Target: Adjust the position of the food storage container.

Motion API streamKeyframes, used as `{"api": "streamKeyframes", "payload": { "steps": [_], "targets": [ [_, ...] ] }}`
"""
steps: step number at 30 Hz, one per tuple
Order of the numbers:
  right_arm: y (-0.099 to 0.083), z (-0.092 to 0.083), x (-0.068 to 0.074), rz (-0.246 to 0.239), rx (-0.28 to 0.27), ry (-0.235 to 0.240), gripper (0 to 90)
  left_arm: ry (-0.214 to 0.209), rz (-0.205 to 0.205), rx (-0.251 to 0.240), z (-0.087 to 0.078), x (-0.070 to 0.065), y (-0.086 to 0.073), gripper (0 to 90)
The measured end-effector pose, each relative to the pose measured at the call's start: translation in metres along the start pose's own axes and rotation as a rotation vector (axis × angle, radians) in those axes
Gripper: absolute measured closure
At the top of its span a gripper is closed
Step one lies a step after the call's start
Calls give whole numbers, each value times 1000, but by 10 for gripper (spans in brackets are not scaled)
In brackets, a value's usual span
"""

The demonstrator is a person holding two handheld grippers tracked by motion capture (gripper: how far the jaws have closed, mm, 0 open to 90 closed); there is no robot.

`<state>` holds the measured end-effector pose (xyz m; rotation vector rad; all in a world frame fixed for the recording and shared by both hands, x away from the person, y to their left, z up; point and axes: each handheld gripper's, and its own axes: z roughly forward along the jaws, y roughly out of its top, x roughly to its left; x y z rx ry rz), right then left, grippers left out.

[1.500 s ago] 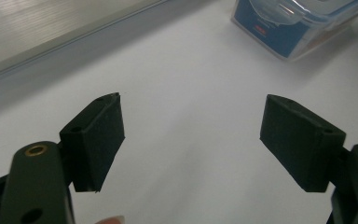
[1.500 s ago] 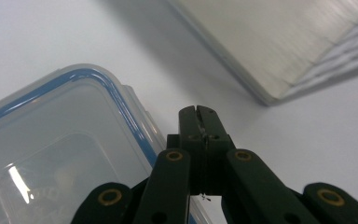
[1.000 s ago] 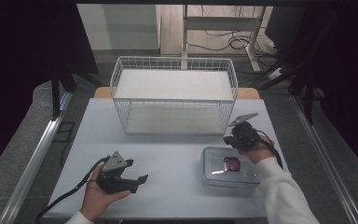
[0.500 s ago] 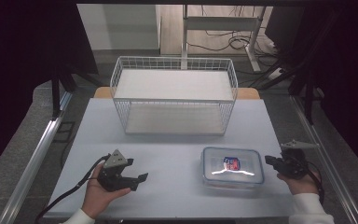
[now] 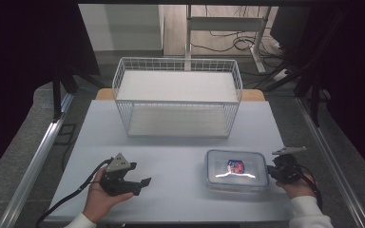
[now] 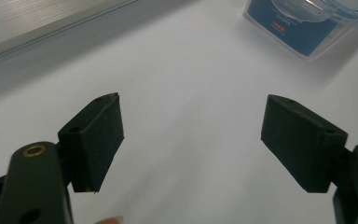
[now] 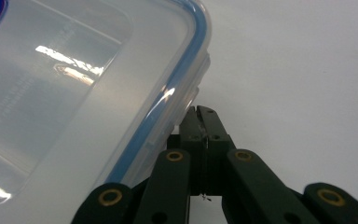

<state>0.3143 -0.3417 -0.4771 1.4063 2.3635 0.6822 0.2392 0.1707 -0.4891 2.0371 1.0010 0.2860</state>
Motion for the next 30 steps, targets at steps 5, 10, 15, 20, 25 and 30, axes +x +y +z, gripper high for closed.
{"api": "streamKeyframes", "payload": {
  "steps": [5,10,15,20,25,30],
  "targets": [
    [4,4,13,-26,-6,20,891,5,-11,8,0,2,1,205],
    [6,5,21,-40,-19,41,891,8,-13,7,0,4,1,206],
    [9,6,29,-48,-33,55,891,4,-17,8,0,5,1,206],
    [16,11,44,-70,-28,100,892,5,-27,7,-1,8,1,206],
    [23,16,63,-111,-24,130,892,7,-34,4,-2,10,0,206],
    [33,23,91,-180,-24,172,891,13,-46,2,-2,12,-1,206]
  ]
}}
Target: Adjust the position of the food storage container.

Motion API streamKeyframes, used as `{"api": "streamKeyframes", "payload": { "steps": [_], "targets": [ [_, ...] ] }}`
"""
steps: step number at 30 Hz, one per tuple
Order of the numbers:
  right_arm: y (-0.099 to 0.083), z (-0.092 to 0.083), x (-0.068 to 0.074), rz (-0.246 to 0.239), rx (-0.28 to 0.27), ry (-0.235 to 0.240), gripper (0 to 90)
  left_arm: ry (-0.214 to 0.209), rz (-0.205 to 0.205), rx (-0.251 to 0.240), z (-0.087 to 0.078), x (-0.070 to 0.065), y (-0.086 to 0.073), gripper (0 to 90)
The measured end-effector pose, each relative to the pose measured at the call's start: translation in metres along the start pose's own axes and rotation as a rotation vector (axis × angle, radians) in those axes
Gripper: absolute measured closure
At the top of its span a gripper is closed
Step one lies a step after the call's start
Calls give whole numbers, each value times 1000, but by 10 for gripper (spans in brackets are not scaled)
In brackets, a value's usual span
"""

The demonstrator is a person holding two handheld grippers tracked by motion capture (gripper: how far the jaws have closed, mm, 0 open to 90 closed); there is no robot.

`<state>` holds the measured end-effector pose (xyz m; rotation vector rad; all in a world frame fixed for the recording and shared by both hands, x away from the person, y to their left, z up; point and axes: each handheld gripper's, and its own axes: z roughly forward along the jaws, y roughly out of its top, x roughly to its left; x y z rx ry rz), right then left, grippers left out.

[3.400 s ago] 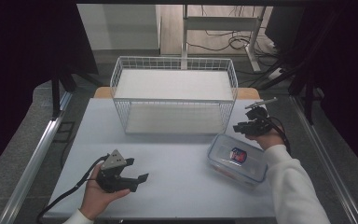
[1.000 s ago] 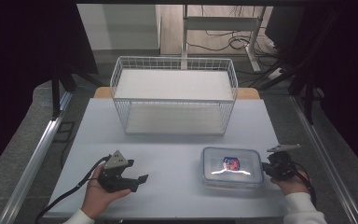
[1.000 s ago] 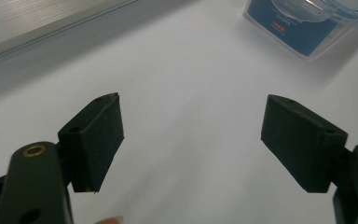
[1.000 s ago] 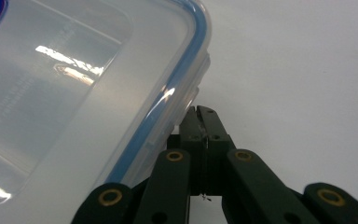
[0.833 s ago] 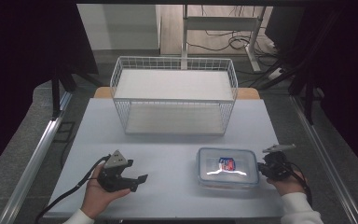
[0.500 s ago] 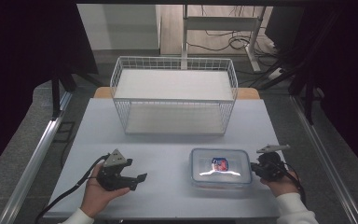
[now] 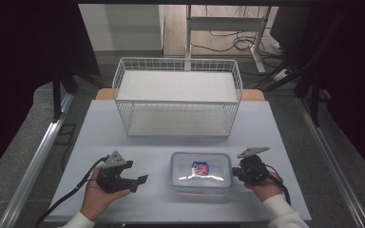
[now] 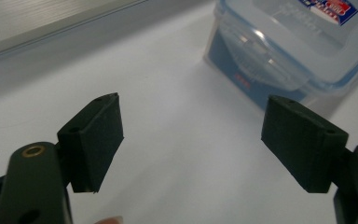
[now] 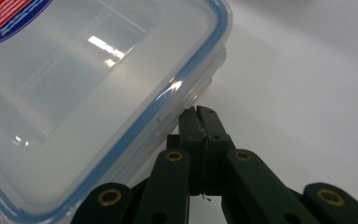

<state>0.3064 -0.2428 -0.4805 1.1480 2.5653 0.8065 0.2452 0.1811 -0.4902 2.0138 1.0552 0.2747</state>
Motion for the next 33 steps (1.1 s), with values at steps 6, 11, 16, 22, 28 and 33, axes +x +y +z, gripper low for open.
{"api": "streamKeyframes", "payload": {
  "steps": [6,11,16,22,28,33],
  "targets": [
    [21,19,22,-59,-13,18,891,5,-10,-10,-2,4,-1,205],
    [31,27,29,-87,-18,24,891,4,-25,-28,-3,5,0,205],
    [36,31,35,-106,-19,34,891,19,-26,-33,-4,6,-1,203],
    [33,31,35,-132,-45,38,891,22,-35,-48,-5,4,-1,202],
    [20,6,26,-82,-130,15,890,16,-38,-57,-7,7,-1,201],
    [1,-19,13,-16,-265,29,874,5,-37,-64,-11,8,-2,200]
  ]
}}
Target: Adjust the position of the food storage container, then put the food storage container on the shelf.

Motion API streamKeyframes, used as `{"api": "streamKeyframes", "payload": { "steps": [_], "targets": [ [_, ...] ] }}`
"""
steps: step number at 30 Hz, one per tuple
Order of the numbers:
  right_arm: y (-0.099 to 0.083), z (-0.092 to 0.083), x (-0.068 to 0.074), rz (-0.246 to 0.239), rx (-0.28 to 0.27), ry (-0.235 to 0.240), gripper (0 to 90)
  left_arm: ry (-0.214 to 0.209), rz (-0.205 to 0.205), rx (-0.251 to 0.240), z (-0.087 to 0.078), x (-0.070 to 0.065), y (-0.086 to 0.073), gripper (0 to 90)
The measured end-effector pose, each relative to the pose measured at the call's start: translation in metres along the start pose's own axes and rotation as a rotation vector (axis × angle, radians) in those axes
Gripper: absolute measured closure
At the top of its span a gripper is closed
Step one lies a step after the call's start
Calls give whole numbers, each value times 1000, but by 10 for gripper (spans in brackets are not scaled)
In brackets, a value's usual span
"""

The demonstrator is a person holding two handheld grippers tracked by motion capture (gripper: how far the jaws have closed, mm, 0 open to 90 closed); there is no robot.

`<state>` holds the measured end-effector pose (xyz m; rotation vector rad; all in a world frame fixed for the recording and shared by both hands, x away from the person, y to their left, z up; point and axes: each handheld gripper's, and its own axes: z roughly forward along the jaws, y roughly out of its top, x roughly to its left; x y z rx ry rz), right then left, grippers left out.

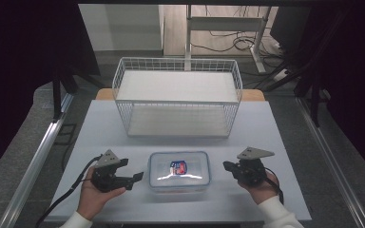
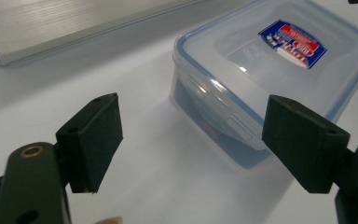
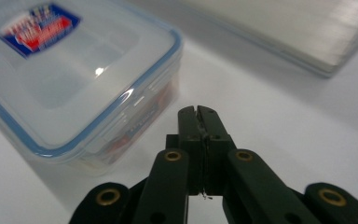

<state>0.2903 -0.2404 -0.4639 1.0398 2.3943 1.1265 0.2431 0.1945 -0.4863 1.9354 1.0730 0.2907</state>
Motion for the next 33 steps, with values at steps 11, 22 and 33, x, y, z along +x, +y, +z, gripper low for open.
{"api": "streamKeyframes", "payload": {
  "steps": [11,22,33],
  "targets": [
    [-5,-3,-4,53,-52,-6,504,-14,-53,-18,-7,2,-1,199],
    [-1,1,-7,161,-62,112,219,-74,-141,-52,-10,8,4,186],
    [-1,15,-11,212,-33,176,175,-187,-263,-8,15,24,10,177]
  ]
}}
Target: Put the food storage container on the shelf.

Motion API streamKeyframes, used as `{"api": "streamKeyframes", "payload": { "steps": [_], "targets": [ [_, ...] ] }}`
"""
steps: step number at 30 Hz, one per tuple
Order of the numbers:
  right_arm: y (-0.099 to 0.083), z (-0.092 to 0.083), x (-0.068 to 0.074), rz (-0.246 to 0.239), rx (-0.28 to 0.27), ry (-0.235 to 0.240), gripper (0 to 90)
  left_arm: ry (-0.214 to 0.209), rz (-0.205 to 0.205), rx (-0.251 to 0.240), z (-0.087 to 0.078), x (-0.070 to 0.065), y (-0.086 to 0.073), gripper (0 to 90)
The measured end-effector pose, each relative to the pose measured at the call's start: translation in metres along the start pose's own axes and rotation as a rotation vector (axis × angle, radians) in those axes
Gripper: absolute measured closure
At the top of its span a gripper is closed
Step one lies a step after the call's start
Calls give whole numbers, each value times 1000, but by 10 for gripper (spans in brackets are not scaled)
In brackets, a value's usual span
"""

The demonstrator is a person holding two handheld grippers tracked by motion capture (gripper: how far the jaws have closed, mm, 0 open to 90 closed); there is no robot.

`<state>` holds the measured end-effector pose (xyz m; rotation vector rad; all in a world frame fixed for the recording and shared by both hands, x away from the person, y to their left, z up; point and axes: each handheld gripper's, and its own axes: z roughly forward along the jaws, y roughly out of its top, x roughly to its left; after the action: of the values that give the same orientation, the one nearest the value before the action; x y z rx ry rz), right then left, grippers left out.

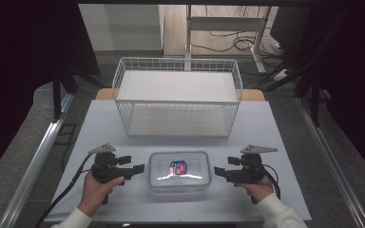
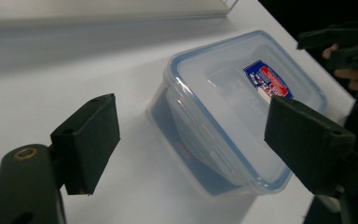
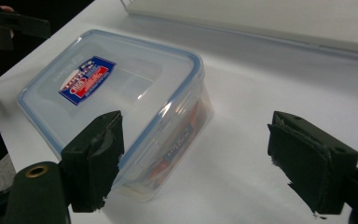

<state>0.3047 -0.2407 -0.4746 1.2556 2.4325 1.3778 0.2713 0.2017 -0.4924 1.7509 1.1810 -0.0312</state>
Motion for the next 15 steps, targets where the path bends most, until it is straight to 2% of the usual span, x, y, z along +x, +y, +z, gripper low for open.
{"api": "streamKeyframes", "payload": {
  "steps": [3,6,11,13,15],
  "targets": [
    [-1,2,0,-2,14,0,171,-26,-33,30,7,2,-1,175],
    [-2,4,0,1,21,8,166,-71,-76,41,12,2,-2,174],
    [1,7,7,-4,21,50,156,-114,-116,54,23,2,-4,187],
    [1,9,7,-5,27,53,154,-118,-121,60,25,3,-5,192],
    [1,12,8,-5,37,61,152,-157,-140,99,34,5,-7,202]
  ]
}}
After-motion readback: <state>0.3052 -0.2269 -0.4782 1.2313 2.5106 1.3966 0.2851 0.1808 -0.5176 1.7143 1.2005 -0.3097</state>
